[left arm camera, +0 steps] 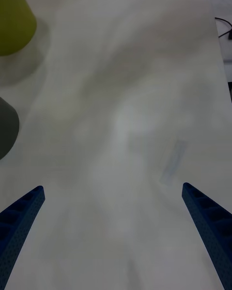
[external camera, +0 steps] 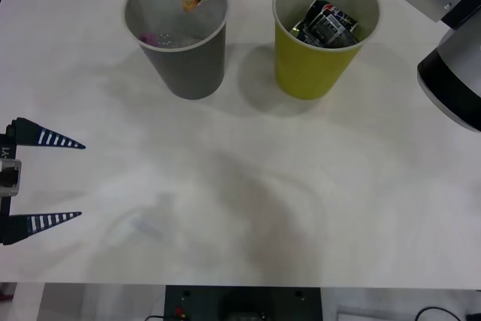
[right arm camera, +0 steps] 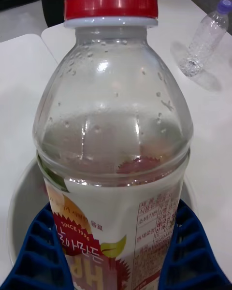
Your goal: Put the can into the green bin and the plastic bottle into the gray bin
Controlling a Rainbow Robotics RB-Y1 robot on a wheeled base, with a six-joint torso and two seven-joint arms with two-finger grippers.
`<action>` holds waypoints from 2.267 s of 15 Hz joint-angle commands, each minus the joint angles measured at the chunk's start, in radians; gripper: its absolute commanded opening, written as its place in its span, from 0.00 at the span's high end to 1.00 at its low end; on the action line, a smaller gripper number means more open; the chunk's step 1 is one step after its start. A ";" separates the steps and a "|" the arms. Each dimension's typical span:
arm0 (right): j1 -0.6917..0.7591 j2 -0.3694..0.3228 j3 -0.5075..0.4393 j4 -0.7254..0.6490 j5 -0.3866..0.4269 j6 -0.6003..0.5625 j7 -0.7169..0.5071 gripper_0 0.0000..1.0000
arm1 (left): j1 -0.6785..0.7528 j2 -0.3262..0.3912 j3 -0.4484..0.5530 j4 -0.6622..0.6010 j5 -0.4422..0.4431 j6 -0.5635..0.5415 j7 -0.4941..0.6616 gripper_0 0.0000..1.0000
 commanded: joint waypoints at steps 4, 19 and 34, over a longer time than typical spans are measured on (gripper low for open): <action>0.000 -0.006 0.000 0.000 -0.031 -0.065 0.001 0.00 | 0.000 0.000 0.000 0.000 0.000 0.000 0.000 0.02; 0.252 -0.589 -0.229 -0.520 -0.469 -0.370 0.145 0.00 | 0.000 0.000 0.000 0.000 0.000 0.000 0.000 0.02; 1.264 -0.807 -0.959 -1.075 -0.615 -0.409 0.638 0.00 | 0.000 0.000 0.000 0.000 0.000 0.000 0.000 0.02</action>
